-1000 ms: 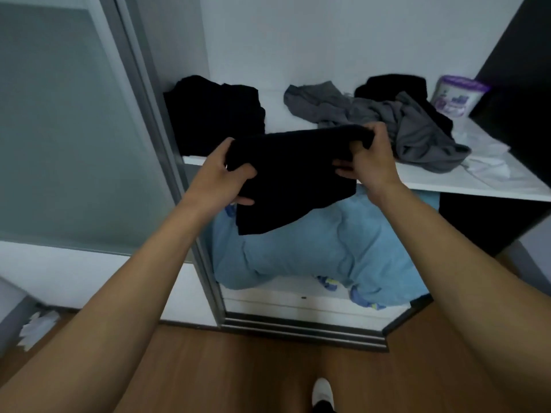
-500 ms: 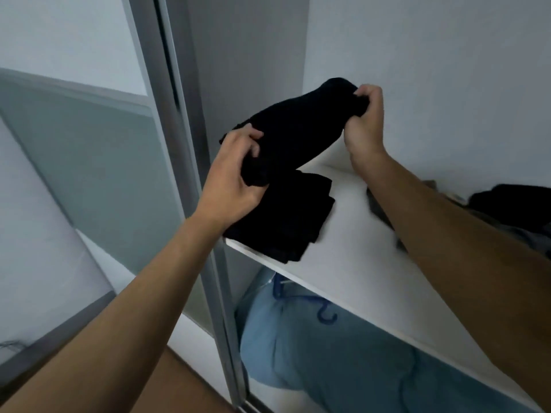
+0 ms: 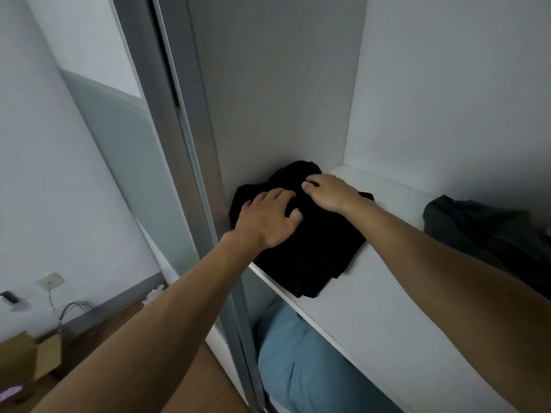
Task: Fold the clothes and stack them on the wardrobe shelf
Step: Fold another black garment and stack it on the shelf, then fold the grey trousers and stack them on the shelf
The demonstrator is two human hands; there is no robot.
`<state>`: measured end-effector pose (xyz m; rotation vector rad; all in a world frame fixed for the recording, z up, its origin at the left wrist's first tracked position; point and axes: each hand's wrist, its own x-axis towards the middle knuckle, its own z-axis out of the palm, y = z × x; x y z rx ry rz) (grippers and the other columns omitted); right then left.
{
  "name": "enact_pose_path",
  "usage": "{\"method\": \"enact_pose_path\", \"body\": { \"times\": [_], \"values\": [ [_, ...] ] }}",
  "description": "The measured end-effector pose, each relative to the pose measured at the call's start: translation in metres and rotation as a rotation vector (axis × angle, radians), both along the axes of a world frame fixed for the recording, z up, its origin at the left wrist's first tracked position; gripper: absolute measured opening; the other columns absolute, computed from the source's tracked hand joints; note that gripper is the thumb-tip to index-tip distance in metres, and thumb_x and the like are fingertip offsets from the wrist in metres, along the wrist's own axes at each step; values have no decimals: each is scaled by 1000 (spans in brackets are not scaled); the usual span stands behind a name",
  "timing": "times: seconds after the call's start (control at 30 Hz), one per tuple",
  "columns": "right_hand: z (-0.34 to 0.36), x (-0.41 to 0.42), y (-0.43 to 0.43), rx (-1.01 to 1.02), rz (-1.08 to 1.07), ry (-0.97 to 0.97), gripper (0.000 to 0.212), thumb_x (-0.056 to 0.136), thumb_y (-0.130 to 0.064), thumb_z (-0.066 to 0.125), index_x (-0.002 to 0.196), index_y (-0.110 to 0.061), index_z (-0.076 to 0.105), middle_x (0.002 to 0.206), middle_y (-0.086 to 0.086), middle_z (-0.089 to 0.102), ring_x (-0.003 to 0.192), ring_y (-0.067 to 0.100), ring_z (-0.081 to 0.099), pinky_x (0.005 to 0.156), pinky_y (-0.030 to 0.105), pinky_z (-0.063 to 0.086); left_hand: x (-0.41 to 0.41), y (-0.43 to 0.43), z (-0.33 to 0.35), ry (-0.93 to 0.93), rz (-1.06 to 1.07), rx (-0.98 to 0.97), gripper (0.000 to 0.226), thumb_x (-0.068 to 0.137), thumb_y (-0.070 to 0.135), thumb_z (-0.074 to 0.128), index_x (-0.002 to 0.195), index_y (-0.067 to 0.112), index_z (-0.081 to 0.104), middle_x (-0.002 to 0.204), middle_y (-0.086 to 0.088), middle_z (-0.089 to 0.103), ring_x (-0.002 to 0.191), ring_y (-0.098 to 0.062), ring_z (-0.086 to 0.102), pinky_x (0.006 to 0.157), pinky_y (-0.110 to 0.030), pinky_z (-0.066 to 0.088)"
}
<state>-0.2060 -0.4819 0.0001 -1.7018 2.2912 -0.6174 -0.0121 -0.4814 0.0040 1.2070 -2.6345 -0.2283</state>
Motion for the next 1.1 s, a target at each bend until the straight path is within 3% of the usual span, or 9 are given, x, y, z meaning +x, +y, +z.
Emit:
{"method": "enact_pose_path", "body": {
  "times": [0.2, 0.33, 0.5, 0.6, 0.7, 0.8, 0.9, 1.0, 1.1],
  "values": [
    [-26, -13, -24, 169, -62, 27, 65, 94, -65, 20, 153, -38, 25, 161, 0, 32, 143, 30, 36, 112, 51, 31, -11, -26, -13, -46, 40, 109, 56, 96, 52, 29, 149, 33, 35, 156, -1, 37, 139, -31, 36, 106, -49, 34],
    [-29, -2, -6, 120, -96, 88, 59, 102, -55, 18, 156, -32, 22, 164, -1, 24, 148, 25, 26, 118, 53, 20, -7, -30, -16, -78, 16, 125, 57, 97, 50, 27, 150, 30, 32, 155, -5, 36, 138, -32, 35, 107, -50, 33],
    [-23, 24, 56, 102, -84, 80, 51, 109, -33, 27, 158, -19, 21, 166, 7, 18, 153, 23, 15, 123, 43, 12, 2, -23, -12, -71, -55, 92, 55, 101, 46, 26, 151, 24, 32, 156, -9, 33, 141, -33, 30, 112, -52, 27],
    [-13, 36, 111, 95, -115, -47, 48, 107, -24, 40, 154, -18, 32, 162, 5, 29, 149, 21, 26, 119, 29, 17, 5, -16, -7, -37, -63, -9, 51, 101, 41, 31, 145, 18, 43, 154, -12, 37, 141, -34, 31, 116, -54, 22],
    [-16, 42, 184, 86, -266, -60, 35, 104, -22, 49, 139, -21, 56, 147, 1, 52, 133, 18, 47, 108, 18, 29, -9, 11, -7, 175, -237, -77, 40, 94, 27, 48, 131, 15, 57, 151, -8, 42, 144, -27, 30, 120, -54, 10],
    [-22, 41, 255, 82, -477, -32, 28, 101, -20, 53, 126, -20, 66, 137, 1, 59, 122, 18, 55, 99, 15, 34, -28, 68, -7, 477, -558, 79, 27, 85, 14, 56, 111, 14, 65, 131, -4, 58, 124, -22, 52, 109, -41, 38],
    [-15, 22, 318, -25, -744, 100, 28, 93, -14, 61, 120, -11, 69, 129, 10, 64, 119, 27, 59, 100, 25, 42, -48, 119, -17, 473, -688, 308, 19, 88, 17, 57, 105, 23, 63, 116, 6, 60, 105, -18, 59, 89, -37, 51],
    [-7, -5, 374, 10, -983, 274, 40, 90, -28, 66, 127, -14, 60, 136, 12, 56, 130, 33, 47, 108, 47, 40, -73, 142, -27, 383, -672, 493, 14, 89, 25, 59, 94, 38, 59, 102, 12, 61, 100, -19, 64, 88, -37, 54],
    [-7, -35, 414, 75, -1096, 206, 57, 86, -42, 69, 133, -14, 50, 143, 15, 46, 135, 37, 39, 109, 52, 37, -102, 157, -31, 336, -608, 666, 13, 88, 25, 63, 84, 37, 61, 102, 3, 70, 97, -26, 69, 91, -44, 56]
  ]
}}
